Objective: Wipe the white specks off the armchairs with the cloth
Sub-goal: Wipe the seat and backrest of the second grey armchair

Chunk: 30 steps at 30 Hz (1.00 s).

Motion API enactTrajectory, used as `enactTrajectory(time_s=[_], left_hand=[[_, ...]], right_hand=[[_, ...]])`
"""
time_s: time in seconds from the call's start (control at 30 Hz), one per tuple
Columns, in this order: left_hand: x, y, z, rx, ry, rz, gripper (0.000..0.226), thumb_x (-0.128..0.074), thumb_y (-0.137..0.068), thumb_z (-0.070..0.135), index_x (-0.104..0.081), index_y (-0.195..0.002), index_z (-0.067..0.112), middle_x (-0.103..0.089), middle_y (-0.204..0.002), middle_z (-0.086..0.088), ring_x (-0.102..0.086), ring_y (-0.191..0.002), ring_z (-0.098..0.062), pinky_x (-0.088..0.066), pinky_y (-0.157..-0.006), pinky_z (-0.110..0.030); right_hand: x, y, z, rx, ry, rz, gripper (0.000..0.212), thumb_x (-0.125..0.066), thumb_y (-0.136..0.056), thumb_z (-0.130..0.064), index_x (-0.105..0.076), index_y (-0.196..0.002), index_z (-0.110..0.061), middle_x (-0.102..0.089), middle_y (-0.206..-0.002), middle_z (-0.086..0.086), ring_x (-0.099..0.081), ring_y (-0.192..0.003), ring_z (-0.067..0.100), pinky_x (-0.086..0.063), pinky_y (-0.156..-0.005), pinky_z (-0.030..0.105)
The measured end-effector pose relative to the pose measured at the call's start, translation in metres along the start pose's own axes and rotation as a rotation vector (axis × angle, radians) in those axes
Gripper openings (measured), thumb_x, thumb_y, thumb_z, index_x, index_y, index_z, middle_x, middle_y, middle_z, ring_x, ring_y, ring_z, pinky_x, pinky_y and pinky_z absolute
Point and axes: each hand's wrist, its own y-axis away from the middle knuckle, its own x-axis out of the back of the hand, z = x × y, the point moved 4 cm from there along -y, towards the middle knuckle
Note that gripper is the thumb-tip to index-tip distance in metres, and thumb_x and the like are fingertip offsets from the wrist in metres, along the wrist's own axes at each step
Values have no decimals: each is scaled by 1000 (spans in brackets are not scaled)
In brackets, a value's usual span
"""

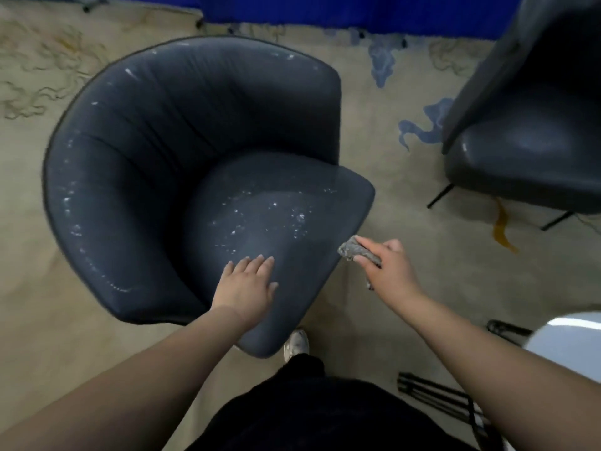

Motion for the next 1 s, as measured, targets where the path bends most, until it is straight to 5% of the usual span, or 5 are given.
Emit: enactTrajectory(time_s=[0.23,0.37,0.47,0.87,1.0], left_hand=[[20,-32,-28,138,108,23,58,-28,-101,44,-13,-153,24,-20,-159,3,-15,-146,-21,-12,-118,-42],[14,-36,-40,277,177,27,58,-28,-101,44,-13,-153,24,-19,-159,2,-15,-146,-20,-13,-118,-41],[5,-41,-43,405,225,33,58,-29,-101,44,-14,-153,24,-20,-159,3,-17,-146,-21,-15,-118,-41],[-38,-38,-15,1008,548,35,59,-33,-99,42,-16,-153,24,-19,-159,1,-18,-145,-21,-17,-118,-40],[-63,-32,0,1133,629,36,61,-36,-99,41,-15,-153,24,-16,-160,1,-17,-146,-21,-16,-118,-39]], right_hand=[[-16,-70,-41,125,28,-91,39,-67,-88,-27,-62,-126,-33,-39,-97,-1,-57,-81,21,-55,-82,39],[-29,-106,-65,189,69,-217,38,-64,-92,-25,-59,-128,-33,-42,-105,4,-51,-66,-1,-37,-67,-3],[-43,-138,-76,267,99,-330,38,-64,-92,-28,-58,-128,-37,-40,-102,-2,-49,-80,-3,-36,-75,-2],[-87,-219,-101,501,230,-820,38,-61,-93,-28,-57,-130,-38,-40,-101,-4,-50,-89,10,-38,-64,-2],[-118,-213,-97,582,252,-937,38,-62,-93,-23,-57,-128,-37,-40,-100,-3,-48,-86,-8,-36,-63,-4]])
